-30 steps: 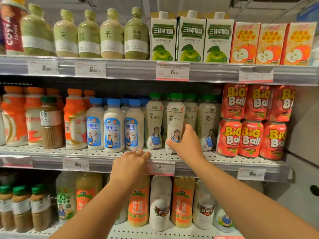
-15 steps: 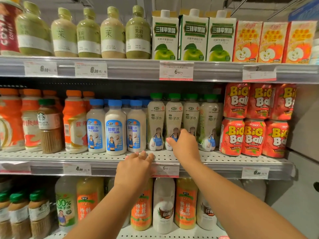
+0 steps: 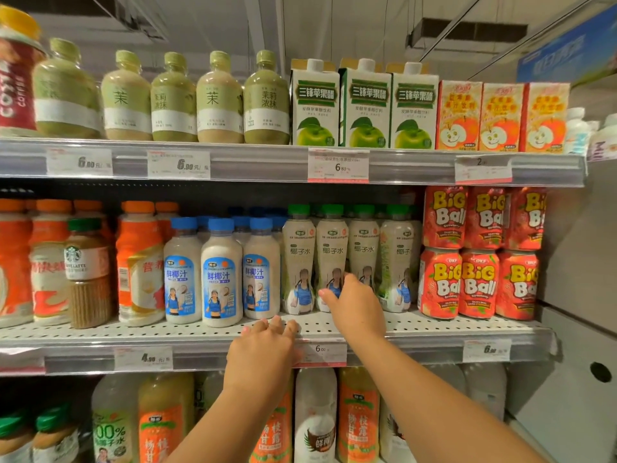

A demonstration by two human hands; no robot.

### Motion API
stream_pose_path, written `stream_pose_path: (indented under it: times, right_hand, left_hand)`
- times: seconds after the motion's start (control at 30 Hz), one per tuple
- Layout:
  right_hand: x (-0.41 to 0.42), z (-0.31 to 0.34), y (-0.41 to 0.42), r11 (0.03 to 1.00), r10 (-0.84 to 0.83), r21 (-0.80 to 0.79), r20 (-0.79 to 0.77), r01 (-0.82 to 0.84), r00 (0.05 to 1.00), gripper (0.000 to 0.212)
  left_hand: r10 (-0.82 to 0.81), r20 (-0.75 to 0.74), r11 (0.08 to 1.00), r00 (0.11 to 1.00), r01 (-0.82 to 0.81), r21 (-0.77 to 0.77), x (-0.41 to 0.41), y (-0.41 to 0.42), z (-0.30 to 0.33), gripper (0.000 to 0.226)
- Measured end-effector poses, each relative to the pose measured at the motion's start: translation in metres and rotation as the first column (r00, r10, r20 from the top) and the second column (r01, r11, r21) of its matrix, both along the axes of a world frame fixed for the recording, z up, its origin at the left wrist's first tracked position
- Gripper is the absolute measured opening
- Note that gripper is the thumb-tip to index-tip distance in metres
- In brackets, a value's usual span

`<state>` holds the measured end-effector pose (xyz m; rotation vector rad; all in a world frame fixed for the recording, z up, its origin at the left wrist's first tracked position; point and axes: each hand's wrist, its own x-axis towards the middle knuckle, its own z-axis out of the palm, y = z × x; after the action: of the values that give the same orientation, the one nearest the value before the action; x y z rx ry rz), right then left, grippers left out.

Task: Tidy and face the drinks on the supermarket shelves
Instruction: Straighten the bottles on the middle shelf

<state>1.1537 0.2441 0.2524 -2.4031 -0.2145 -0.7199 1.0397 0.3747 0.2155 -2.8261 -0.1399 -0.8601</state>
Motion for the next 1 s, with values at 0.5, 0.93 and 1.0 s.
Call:
stream_pose_path:
  times: [0.5, 0.93, 1.0]
  right_hand:
    - [-0.052, -0.060, -0.175, 0.879, 0.154, -0.468, 0.091, -0.095, 0.984, 0.052]
    - [-0.030, -0.091, -0.228, 0.818, 0.274, -0.565, 0.216, -0.109, 0.937, 0.077]
    - [-0.020, -0.096, -0.232, 0.822, 0.305, -0.559, 0.273, -0.107, 0.912, 0.080]
  left_hand:
    - [0.041, 0.003, 0.999, 0.999, -0.041, -0.033, -0.007, -0.010, -0.002, 0.056]
    - [0.097, 0.180, 0.985, 0.979, -0.069, -0.157, -0.011, -0.032, -0.035, 0.058]
    - [0.052, 0.262, 0.987, 0.964, -0.010, -0.159, -0.022, -0.057, -0.063, 0.056]
